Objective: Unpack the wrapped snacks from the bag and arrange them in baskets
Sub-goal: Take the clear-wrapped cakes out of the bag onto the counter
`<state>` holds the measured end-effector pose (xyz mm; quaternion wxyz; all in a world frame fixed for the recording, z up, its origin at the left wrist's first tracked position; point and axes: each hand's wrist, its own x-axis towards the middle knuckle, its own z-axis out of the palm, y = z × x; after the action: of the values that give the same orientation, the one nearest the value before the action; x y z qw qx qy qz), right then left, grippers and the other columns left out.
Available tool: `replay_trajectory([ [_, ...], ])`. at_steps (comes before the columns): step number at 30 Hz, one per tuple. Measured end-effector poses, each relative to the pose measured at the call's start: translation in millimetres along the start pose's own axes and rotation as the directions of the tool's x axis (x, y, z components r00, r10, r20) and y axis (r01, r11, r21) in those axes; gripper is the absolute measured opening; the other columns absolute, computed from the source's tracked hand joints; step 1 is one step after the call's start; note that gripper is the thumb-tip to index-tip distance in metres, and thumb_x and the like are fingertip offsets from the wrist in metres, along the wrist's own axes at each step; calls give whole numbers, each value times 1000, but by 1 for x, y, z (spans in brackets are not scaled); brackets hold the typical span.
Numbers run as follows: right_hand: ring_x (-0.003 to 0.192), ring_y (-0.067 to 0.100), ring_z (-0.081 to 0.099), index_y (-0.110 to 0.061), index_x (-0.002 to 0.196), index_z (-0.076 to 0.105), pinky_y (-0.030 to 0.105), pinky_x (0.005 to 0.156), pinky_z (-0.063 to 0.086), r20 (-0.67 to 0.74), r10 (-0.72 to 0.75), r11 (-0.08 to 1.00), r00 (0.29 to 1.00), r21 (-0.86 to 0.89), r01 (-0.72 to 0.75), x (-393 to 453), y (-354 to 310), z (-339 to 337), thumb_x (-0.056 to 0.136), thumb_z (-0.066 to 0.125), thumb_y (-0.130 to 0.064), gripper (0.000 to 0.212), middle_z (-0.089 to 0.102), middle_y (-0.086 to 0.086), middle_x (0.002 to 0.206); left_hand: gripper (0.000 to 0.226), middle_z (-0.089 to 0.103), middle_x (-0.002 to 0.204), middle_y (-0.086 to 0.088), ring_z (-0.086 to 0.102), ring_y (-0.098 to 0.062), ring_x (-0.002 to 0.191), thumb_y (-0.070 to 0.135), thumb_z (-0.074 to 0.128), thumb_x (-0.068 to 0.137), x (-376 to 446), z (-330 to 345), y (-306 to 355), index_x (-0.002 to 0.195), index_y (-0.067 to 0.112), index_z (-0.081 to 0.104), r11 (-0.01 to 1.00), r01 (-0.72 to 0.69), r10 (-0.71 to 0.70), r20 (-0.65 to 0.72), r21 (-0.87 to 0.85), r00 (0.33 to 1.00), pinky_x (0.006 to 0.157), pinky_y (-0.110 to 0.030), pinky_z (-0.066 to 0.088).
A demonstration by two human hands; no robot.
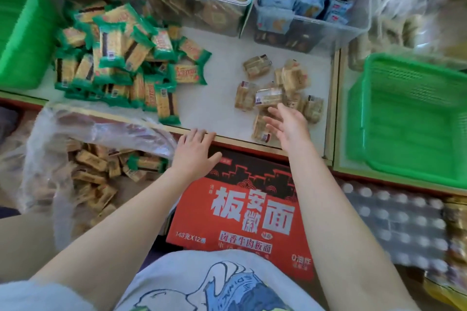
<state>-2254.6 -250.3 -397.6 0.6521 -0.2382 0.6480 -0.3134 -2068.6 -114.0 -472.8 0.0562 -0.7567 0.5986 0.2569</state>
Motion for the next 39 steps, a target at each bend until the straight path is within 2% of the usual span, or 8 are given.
replay_trajectory([
  [4,77,23,74,-14,104,53,29,63,57,39,-38,992,999,-117,42,-14,26,10,101,55,-15,4,74,10,105,66,25,164,-5,12,-24,153,54,39,101,-2,-5,-3,157,23,24,991,-50,52,14,-124,999,124,-42,14],
  [6,80,25,75,-14,107,54,32,69,58,129,-32,976,991,-209,59,-33,44,28,102,54,-17,6,76,8,98,58,39,156,-6,28,-24,147,46,41,103,-15,-13,-10,153,17,36,949,-78,39,-131,-306,991,119,-39,23],
  [10,72,26,73,-12,101,57,36,70,58,364,114,919,924,-392,41,-70,93,82,103,54,-16,6,77,7,84,49,58,134,-11,49,-30,126,38,40,99,-75,2,-74,132,7,59,889,99,-300,-405,-448,864,106,-43,38],
  [14,69,23,72,-9,100,58,29,64,59,486,219,827,846,-552,103,-90,147,145,102,55,-13,5,74,10,83,49,48,144,-20,43,-37,132,34,50,99,-132,61,-165,139,4,52,789,497,-558,-81,-361,826,105,-48,38],
  [19,85,19,67,-11,99,60,33,79,59,427,349,639,834,-759,122,-83,230,199,98,58,-13,3,69,11,100,51,45,137,-21,49,-42,122,38,53,98,-180,110,-224,140,10,48,731,608,-583,180,-310,792,97,-48,44],
  [27,103,27,68,0,131,57,44,95,56,331,577,393,747,-914,102,-83,334,233,92,71,-23,47,68,15,113,62,41,144,-12,50,-33,126,31,66,94,-190,140,-256,150,28,40,556,530,-494,258,-641,830,101,-43,46],
  [35,74,14,61,-3,124,65,17,53,46,363,556,406,748,-903,137,-90,343,238,95,68,-28,39,69,7,99,41,51,113,1,52,-13,106,21,74,88,-197,141,-256,127,20,65,420,380,-561,93,-825,822,89,-22,40],
  [39,73,9,58,-7,116,67,23,66,49,405,580,512,707,-856,70,-94,308,238,93,70,-30,32,66,-3,85,46,51,120,3,49,1,107,10,75,84,-202,117,-249,123,30,64,379,212,-572,-47,-901,819,92,-32,51],
])
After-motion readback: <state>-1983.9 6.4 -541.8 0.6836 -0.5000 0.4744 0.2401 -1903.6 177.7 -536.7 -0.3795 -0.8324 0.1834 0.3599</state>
